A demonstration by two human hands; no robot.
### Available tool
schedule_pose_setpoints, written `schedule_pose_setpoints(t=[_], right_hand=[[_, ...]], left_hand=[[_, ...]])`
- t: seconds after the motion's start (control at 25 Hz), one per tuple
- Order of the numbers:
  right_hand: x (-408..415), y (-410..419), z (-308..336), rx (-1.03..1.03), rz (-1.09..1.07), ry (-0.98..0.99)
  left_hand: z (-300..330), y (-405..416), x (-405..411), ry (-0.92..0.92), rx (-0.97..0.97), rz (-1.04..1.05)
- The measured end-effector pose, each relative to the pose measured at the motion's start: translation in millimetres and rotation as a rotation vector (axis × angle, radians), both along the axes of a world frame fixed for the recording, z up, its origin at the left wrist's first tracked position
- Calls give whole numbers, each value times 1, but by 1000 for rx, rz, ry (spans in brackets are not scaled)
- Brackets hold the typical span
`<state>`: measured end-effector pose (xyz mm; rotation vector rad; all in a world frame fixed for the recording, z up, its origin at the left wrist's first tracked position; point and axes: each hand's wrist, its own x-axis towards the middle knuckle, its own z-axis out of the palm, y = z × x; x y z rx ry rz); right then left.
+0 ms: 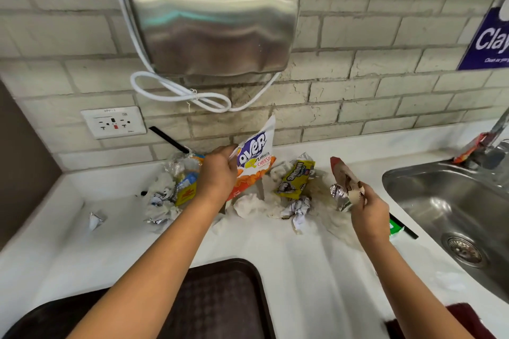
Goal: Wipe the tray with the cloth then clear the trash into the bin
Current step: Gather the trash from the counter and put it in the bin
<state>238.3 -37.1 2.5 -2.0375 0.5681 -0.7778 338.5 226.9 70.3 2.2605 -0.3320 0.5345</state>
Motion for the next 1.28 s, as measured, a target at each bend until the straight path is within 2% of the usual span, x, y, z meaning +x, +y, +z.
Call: schedule_pose_setpoints(t=[0.24,0.56,0.76,0.92,1.12,1.28], right_hand=[[-39,24,11,192,73,-107],[-123,63,31,298,148,-259],[-181,69,12,344,104,-293],[-218,65,-9,474,112,-248],[-256,66,4,599,154,-274],[-305,49,11,496,216,-251]], left_hand=[[12,13,-46,-144,-233,-81],[22,9,-151,87,-649,-126],[12,7,-214,176,-629,-179],[2,11,-251,251,-615,-173],[3,11,-302,280,-650,-159],[0,-11,-355,301,-711,-143]])
